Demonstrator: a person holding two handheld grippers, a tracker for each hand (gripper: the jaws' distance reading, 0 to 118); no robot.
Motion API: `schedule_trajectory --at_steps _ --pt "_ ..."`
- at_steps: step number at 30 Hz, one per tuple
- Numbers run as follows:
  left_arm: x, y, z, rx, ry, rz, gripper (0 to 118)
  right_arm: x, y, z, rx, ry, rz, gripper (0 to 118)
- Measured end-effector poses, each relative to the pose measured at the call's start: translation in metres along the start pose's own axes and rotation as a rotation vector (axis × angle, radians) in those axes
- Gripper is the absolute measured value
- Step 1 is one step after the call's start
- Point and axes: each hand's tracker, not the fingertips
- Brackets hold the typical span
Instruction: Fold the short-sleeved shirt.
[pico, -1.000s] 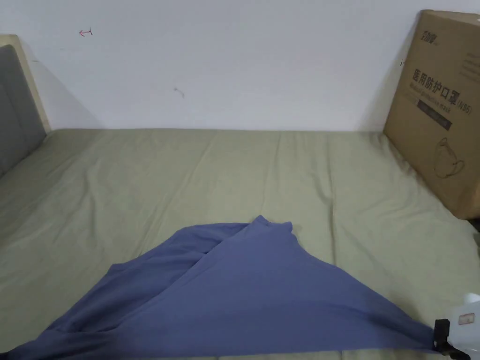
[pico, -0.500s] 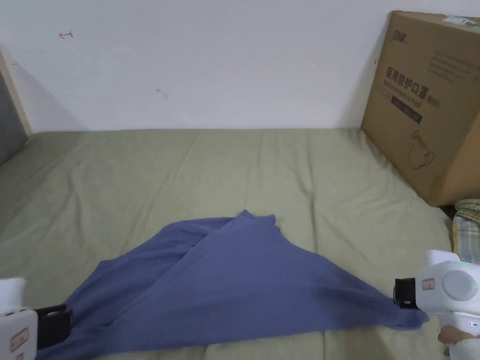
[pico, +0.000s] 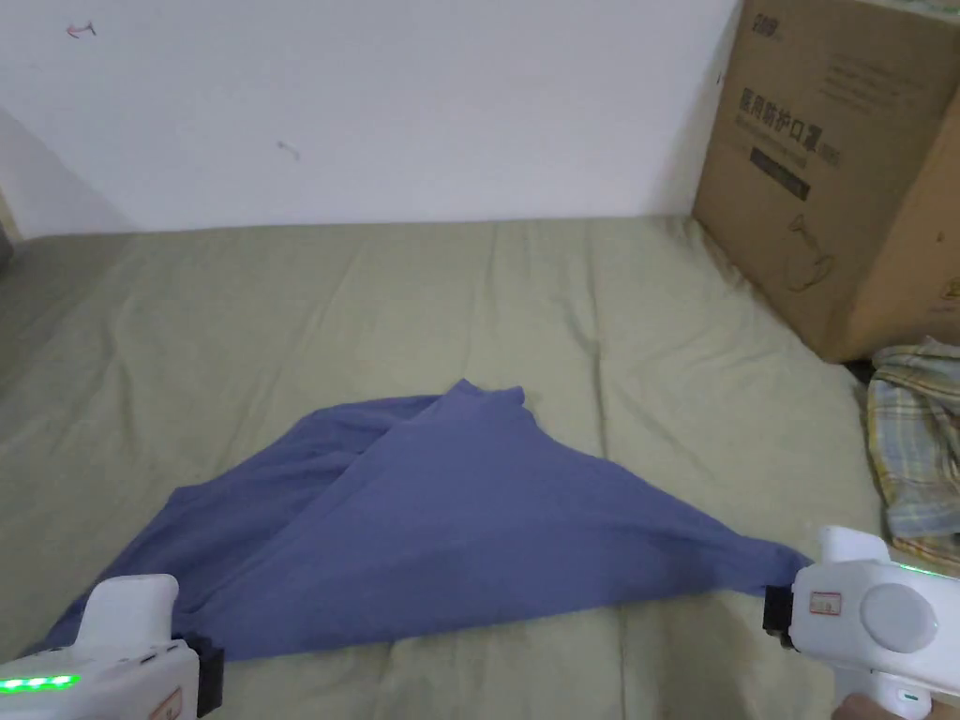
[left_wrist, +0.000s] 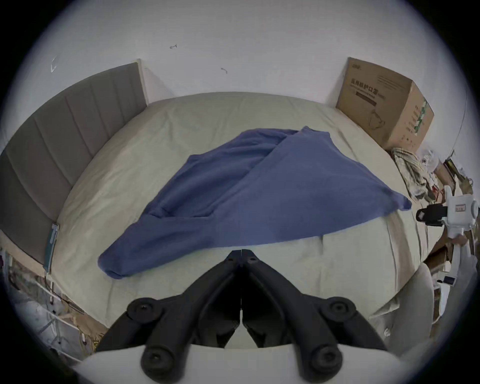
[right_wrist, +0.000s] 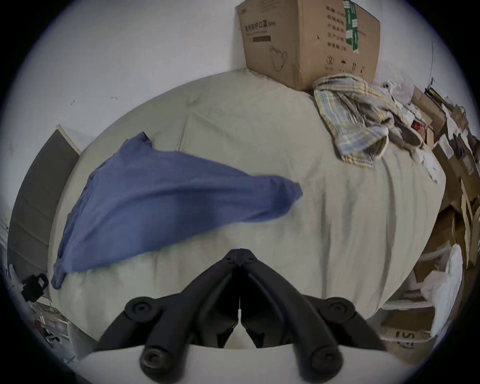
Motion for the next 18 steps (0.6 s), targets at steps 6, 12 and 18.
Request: schedule_trajectory --at_steps 6,12,18 --pt "0.012 0.002 -0.013 -0.028 -0.014 -0.026 0 0.016 0.006 0.0 0.011 0.012 -0.073 46" --pt "0.022 0.011 -0.023 -0.055 -0.02 -0.033 0 0.036 0.041 -0.013 0.038 0.003 -0.119 73" --pt "0.029 0.025 -0.037 -0.078 -0.03 -0.034 0 0.042 0.084 -0.066 -0.001 -0.04 -0.172 73"
